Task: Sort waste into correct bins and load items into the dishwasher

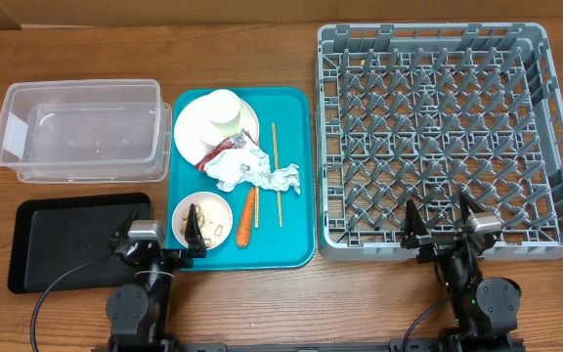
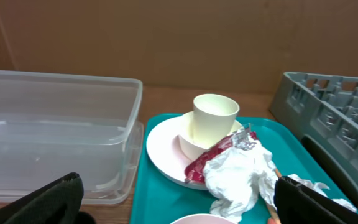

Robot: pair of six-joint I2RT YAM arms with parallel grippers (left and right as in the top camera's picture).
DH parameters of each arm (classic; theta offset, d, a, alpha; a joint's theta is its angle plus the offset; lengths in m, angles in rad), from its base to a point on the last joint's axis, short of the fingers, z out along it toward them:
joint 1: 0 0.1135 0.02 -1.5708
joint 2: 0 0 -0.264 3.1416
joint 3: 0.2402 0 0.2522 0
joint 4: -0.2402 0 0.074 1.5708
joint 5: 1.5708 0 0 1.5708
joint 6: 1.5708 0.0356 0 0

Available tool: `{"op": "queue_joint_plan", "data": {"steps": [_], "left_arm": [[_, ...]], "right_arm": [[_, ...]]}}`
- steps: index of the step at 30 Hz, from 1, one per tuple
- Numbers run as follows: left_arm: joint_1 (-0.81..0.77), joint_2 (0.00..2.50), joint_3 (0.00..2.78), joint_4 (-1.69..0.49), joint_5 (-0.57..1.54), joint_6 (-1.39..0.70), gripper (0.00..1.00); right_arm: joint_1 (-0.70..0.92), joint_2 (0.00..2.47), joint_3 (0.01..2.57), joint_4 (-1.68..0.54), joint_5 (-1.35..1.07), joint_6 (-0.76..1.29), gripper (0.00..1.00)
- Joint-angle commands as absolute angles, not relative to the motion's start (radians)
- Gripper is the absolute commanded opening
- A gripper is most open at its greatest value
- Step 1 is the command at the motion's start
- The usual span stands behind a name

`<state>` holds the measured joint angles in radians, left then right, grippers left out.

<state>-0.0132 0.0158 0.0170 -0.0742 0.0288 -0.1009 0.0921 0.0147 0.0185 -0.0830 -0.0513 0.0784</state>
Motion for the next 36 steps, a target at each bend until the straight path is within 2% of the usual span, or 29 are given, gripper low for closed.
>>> {"op": "queue_joint_plan", "data": {"steps": [1, 2, 5, 9, 12, 15, 26, 32, 36], "left_arm": [[-0.016, 0.005, 0.009, -0.022, 0.141, -0.101, 1.0], [-0.016, 0.005, 0.021, 0.036, 0.266, -0.101, 1.0], [-0.016, 0.005, 0.067, 0.042, 0.321, -0.102, 1.0], [-0.016, 0.028, 0.258, -0.141, 0.324, -0.101, 1.0], [-0.016, 0.103, 0.413, -0.197, 0.345, -0.101, 1.0], [-0.016, 0.289, 0.653, -0.303, 0.365, -0.1, 1.0], [-0.064, 0.995, 1.364, -1.015, 0.509, -0.102, 1.0], [-0.142, 1.244, 1.437, -1.092, 0.689, -0.21, 1.0], [-0.151, 1.387, 1.437, -1.084, 0.697, -0.21, 1.0]], "right_arm": [[0.088, 0.003, 0.008, -0.08, -0.047, 0.079, 1.0], [0.088, 0.003, 0.008, -0.08, -0.047, 0.079, 1.0], [0.088, 0.003, 0.008, -0.08, -0.047, 0.079, 1.0], [0.088, 0.003, 0.008, -0.08, -0.047, 0.079, 1.0], [0.088, 0.003, 0.008, -0.08, -0.047, 0.079, 1.0], [0.088, 0.003, 0.008, -0.08, -0.047, 0.079, 1.0], [0.088, 0.003, 0.008, -0.081, -0.047, 0.079, 1.0], [0.088, 0.003, 0.008, -0.08, -0.047, 0.079, 1.0], [0.088, 0.003, 0.008, -0.08, -0.047, 0.079, 1.0]]}}
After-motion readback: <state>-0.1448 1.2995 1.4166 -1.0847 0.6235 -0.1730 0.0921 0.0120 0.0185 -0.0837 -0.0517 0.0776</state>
